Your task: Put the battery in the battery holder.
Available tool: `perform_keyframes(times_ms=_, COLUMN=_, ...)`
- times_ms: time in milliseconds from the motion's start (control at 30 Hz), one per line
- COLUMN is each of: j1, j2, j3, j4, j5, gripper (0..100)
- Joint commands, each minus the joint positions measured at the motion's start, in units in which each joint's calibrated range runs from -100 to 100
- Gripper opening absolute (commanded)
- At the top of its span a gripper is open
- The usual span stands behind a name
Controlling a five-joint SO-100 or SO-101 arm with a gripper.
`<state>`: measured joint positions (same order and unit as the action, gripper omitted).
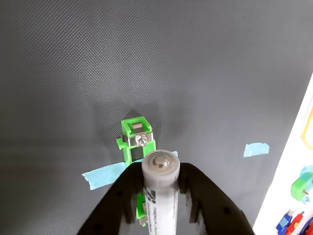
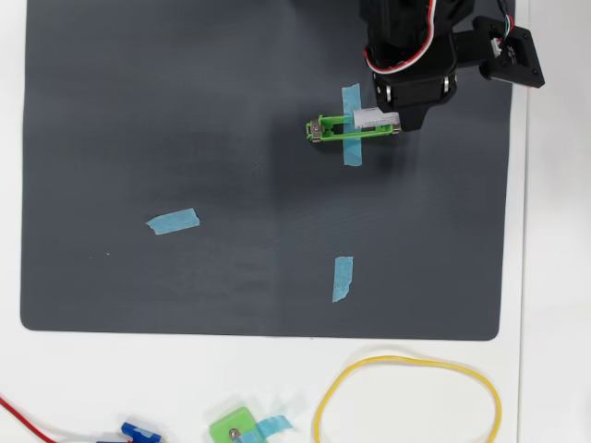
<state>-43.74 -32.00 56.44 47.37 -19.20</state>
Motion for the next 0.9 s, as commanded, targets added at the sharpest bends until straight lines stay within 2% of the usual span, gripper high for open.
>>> perform_keyframes(times_ms=0, j1=1.0, j2=0.0, j3=-3.3, j4=-1.0, j5=-0.3, gripper=0)
perform_keyframes(times_ms=133, j1=4.4, j2=8.0, j3=-4.5, j4=-5.2, j5=-0.2, gripper=0)
perform_keyframes(times_ms=300, j1=4.9, j2=8.2, j3=-4.5, j4=-5.6, j5=-0.3, gripper=0)
perform_keyframes(times_ms=400, j1=10.1, j2=8.2, j3=-4.5, j4=-5.5, j5=-0.2, gripper=0)
perform_keyframes(times_ms=700, j1=10.4, j2=8.2, j3=-3.6, j4=-4.8, j5=-0.2, gripper=0)
perform_keyframes(times_ms=867, j1=10.4, j2=8.3, j3=-3.1, j4=-2.5, j5=2.0, gripper=0)
